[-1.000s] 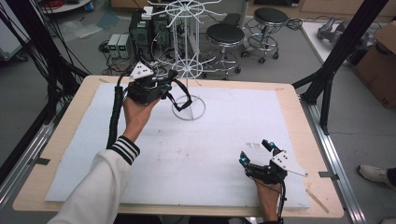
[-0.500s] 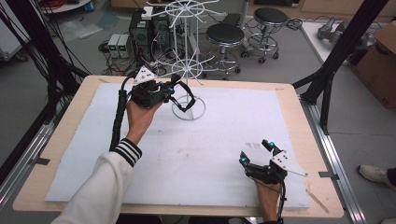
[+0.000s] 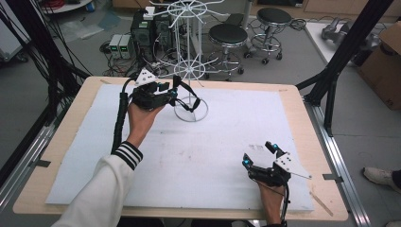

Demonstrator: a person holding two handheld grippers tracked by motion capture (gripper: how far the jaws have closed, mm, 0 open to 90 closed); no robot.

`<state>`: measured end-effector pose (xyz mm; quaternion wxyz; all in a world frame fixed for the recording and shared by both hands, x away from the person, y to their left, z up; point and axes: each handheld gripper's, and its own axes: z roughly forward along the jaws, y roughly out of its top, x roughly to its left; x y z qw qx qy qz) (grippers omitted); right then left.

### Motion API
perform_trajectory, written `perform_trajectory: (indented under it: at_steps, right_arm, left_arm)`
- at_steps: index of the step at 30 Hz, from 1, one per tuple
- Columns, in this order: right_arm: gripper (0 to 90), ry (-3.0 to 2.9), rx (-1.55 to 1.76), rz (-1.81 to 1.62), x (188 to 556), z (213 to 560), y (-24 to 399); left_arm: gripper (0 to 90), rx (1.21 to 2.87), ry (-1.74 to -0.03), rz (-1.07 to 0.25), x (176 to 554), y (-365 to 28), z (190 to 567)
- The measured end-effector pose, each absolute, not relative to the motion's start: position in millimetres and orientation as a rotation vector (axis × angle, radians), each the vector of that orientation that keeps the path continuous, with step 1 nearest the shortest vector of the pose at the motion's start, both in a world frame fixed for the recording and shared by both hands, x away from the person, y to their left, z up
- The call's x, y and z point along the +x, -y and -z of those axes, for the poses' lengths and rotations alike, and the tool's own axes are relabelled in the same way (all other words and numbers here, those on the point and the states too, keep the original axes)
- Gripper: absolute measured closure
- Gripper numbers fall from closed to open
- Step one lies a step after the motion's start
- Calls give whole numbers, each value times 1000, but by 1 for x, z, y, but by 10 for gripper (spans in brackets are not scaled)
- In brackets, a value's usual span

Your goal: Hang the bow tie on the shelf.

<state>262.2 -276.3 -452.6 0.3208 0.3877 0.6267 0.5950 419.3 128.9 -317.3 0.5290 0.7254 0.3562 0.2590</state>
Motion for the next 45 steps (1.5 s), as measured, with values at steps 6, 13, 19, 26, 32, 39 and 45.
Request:
perform_trajectory:
  at_steps: [6,13,19,26,32,39,45]
  right_arm:
    - [34,-1648,1018,-1560,262,453,276]
    - [34,-1648,1021,-1564,262,453,277]
    - [34,-1645,1011,-1565,261,453,276]
    - [34,-1648,1012,-1564,260,453,276]
    - [34,-1647,1006,-1555,261,453,275]
    - [34,-1651,1018,-1550,261,452,275]
    - [34,-1651,1013,-1545,261,453,275]
  left_arm:
    - [260,1770,-848,-645,419,-132,319]
    - [112,1765,-775,-634,410,-142,316]
    - [110,1720,-732,-587,390,-173,318]
    - [110,1693,-695,-587,357,-222,330]
    - [110,1681,-680,-614,324,-259,357]
    - [110,1598,-717,-594,298,-291,403]
    - [107,1557,-740,-599,288,-301,425]
